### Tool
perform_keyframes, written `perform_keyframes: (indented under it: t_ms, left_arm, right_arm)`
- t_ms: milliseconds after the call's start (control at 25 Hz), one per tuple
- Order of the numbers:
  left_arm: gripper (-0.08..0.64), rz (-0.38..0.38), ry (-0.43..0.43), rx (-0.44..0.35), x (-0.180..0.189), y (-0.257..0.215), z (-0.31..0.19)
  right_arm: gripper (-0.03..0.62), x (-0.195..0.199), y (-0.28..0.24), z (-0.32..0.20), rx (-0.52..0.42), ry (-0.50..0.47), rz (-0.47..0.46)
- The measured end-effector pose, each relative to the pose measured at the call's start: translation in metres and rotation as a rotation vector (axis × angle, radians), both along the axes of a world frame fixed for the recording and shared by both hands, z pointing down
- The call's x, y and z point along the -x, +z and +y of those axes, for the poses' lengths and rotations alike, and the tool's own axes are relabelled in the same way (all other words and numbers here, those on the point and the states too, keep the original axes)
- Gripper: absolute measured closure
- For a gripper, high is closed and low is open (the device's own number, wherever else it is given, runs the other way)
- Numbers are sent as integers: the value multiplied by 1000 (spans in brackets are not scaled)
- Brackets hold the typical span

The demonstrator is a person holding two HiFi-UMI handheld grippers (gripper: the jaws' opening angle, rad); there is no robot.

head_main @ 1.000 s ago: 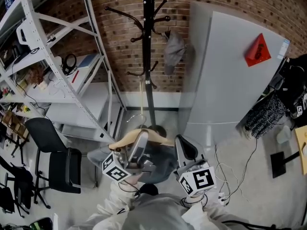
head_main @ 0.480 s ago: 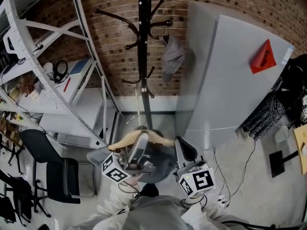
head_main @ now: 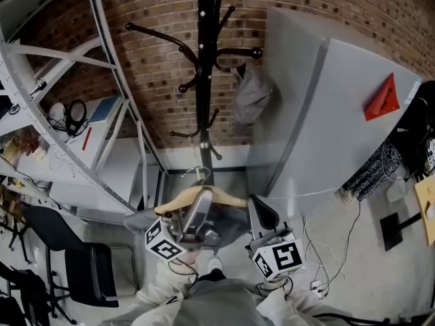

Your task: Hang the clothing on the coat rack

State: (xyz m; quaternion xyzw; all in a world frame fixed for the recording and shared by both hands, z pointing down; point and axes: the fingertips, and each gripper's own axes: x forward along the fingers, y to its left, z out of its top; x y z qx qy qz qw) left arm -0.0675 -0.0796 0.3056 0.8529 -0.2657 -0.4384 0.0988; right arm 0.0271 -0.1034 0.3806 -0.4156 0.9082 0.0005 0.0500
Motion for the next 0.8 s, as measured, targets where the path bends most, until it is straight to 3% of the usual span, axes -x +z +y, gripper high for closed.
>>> perform_keyframes:
  t_ms: [560, 800]
  left_arm:
    - [466, 10, 56, 5, 56, 0, -62]
    - [466, 0, 70, 5, 61, 0, -77]
  right_arm:
    - [569, 58, -8, -58, -23, 62, 3]
    - [569, 64, -6, -72, -17, 76, 14]
